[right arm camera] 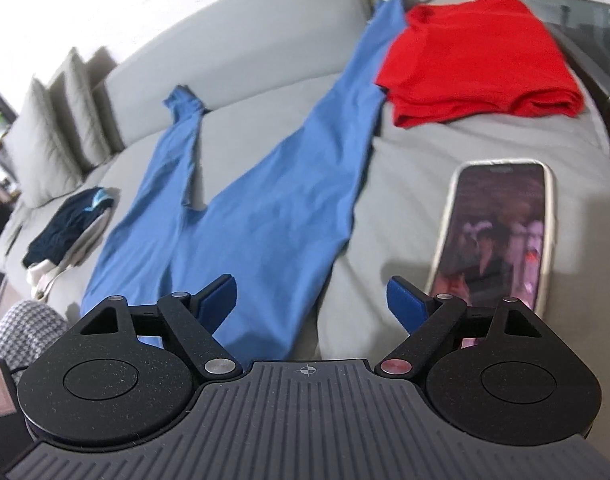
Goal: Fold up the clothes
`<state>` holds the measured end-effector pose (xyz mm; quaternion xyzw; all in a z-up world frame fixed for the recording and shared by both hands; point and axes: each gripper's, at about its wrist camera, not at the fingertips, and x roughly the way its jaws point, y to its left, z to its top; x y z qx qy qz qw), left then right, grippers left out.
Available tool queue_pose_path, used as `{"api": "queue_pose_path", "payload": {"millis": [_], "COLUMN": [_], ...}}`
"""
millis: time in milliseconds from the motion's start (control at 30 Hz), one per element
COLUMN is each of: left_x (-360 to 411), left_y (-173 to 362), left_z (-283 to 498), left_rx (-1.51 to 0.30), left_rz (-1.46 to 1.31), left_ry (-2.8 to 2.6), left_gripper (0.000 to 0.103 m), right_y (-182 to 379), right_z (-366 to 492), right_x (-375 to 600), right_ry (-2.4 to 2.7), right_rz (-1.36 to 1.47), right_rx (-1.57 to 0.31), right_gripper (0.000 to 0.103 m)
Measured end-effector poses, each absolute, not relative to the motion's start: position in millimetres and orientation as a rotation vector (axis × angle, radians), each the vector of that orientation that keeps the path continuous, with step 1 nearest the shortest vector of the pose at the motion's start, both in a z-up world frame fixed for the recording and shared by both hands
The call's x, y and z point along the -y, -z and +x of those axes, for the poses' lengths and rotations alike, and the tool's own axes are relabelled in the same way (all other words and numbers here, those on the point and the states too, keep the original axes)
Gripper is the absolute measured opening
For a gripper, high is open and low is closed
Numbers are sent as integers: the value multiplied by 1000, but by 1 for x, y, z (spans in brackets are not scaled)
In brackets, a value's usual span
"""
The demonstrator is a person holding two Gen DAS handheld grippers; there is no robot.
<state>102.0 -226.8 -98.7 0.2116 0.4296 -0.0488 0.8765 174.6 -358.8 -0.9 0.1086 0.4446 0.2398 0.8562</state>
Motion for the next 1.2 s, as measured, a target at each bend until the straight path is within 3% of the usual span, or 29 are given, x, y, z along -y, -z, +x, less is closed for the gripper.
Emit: {"api": "queue_pose_path", "payload": {"millis": [100, 233, 300, 367, 433, 500, 567, 933, 1200], "left_x": [234, 252, 253, 251, 241, 237, 223, 180, 157], "left_y": [113, 129, 132, 128, 111, 103, 89, 26, 11], "left_z": [101, 100, 102, 102, 100, 101, 111, 121, 135], "left_rx": [-909, -888, -889, -894, -905, -916, -956, -928, -954], "left_rz": [527, 673, 692, 682, 621, 591, 519, 266, 105], "left_ry": [89, 84, 84, 96, 117, 111, 117, 87, 58], "left_gripper": [67, 82, 80, 70, 39, 17, 9, 6, 6], "right_y": [7, 14, 18, 21, 24, 26, 28, 64, 91], "right_z": [184, 196, 201, 204, 208, 214, 220, 279, 285], "right_x": [360, 361, 360, 357, 357, 362, 367, 350, 355], "right_ry": [-535, -551, -555, -555, -554, -548, -539, -505, -458], "right_rz": [225, 242, 245, 234, 255, 312, 367, 502, 725], "right_rx": [-942, -965, -975, -980, -985, -974, -965, -1053, -1102], "right_gripper": [87, 87, 87, 87, 87, 87, 87, 58, 57]}}
